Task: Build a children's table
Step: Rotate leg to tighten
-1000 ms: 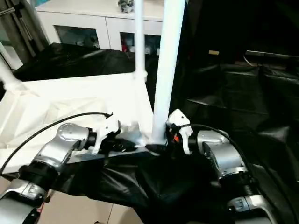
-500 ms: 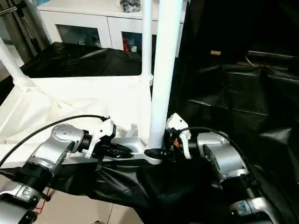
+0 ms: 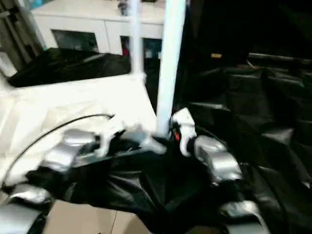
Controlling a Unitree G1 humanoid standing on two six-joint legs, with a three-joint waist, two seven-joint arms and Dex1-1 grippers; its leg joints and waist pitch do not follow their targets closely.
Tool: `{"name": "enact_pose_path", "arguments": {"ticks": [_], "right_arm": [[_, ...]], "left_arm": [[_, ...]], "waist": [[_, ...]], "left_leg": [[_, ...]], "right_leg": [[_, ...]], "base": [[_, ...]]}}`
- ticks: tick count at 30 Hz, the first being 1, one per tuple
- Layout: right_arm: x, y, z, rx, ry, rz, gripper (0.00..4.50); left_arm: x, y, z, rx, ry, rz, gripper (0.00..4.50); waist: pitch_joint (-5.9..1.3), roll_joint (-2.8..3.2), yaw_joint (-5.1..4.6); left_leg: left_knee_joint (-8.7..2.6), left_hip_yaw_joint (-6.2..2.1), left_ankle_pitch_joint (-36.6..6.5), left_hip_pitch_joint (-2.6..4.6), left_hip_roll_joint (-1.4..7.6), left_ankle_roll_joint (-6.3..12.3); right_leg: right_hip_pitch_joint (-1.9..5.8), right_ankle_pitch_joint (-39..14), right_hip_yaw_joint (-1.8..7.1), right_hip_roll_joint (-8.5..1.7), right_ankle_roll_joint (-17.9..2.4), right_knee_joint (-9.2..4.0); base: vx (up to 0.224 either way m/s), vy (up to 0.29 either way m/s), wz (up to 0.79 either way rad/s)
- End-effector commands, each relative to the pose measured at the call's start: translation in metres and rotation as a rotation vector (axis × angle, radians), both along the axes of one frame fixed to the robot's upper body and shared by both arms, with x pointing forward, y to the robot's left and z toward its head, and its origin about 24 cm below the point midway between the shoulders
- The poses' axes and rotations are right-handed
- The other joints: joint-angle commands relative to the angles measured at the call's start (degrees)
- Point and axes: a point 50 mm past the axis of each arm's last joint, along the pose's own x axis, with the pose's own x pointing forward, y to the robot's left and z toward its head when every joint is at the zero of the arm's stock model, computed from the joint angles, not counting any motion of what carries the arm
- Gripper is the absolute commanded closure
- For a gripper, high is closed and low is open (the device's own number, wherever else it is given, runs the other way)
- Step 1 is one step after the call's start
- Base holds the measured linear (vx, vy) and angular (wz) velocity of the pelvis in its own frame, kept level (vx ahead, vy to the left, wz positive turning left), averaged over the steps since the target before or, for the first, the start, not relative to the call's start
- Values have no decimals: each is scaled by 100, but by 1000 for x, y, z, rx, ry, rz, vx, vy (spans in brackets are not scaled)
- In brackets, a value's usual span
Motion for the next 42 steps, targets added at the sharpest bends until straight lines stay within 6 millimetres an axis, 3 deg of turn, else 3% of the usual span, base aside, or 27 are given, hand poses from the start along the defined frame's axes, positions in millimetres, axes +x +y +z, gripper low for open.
{"name": "enact_pose_path", "arguments": {"ticks": [1, 5, 8, 14, 21, 22, 26, 32, 42], "right_arm": [[-12, 43, -27, -55, 106, 61, 183], [-6, 51, -25, -57, 86, 24, 183], [-7, 53, -21, 13, 99, 55, 114], [-12, 48, -12, 6, 47, 219, 63], [-19, 23, 0, 18, 26, 412, 63], [-21, 21, 1, 18, 24, 439, 63], [-34, 7, 5, 23, 55, 592, 63], [-44, 1, 5, 22, 98, 692, 63], [-51, 2, 5, 15, 110, 729, 134]], "left_arm": [[6, -40, 11, -52, -45, 55, 450], [6, -53, 13, -59, -62, 59, 450], [4, -55, 13, -66, -67, 25, 450], [1, -44, 14, -60, -79, -64, 450], [-10, -25, 15, -68, -66, -226, 450], [-12, -23, 15, -73, -62, -248, 450], [-20, -11, 16, -73, -27, -350, 450], [-24, 0, 15, -52, 7, -418, 450], [-29, 4, 17, -65, 37, -466, 450]], "waist": [[-240, -64, -28], [-267, -40, 7], [-275, -55, 22], [-280, -39, 26], [-302, -51, 63], [-307, -29, 64], [-302, -49, 124], [-277, -39, 181], [-293, -37, 195]], "left_leg": [[-422, -190, -1580, 54, 331, -7], [-398, -175, -1412, 41, 321, 88], [-387, -165, -1249, 21, 318, 244], [-398, -181, -1238, 2, 335, 295], [-365, -165, -939, -30, 360, 503], [-358, -149, -859, -29, 378, 544], [-345, -136, -839, -27, 385, 621], [-373, -140, -1072, 6, 396, 423], [-366, -142, -953, -5, 387, 401]], "right_leg": [[121, -1992, 299, -454, -1108, -517], [154, -1622, 303, -456, -1137, -506], [179, -1299, 300, -450, -1204, -481], [200, -1260, 286, -449, -1222, -467], [251, -680, 267, -443, -1421, -392], [222, -501, 267, -439, -1491, -368], [224, -459, 256, -443, -1543, -356], [192, -1010, 271, -450, -1429, -399], [194, -813, 269, -450, -1443, -375]], "base": [[0, 0, 0], [0, 0, 0], [0, 0, 0], [0, 0, 0], [0, 0, 0], [0, 0, 0], [0, 0, 0], [0, 0, 0], [0, 0, 0]]}}
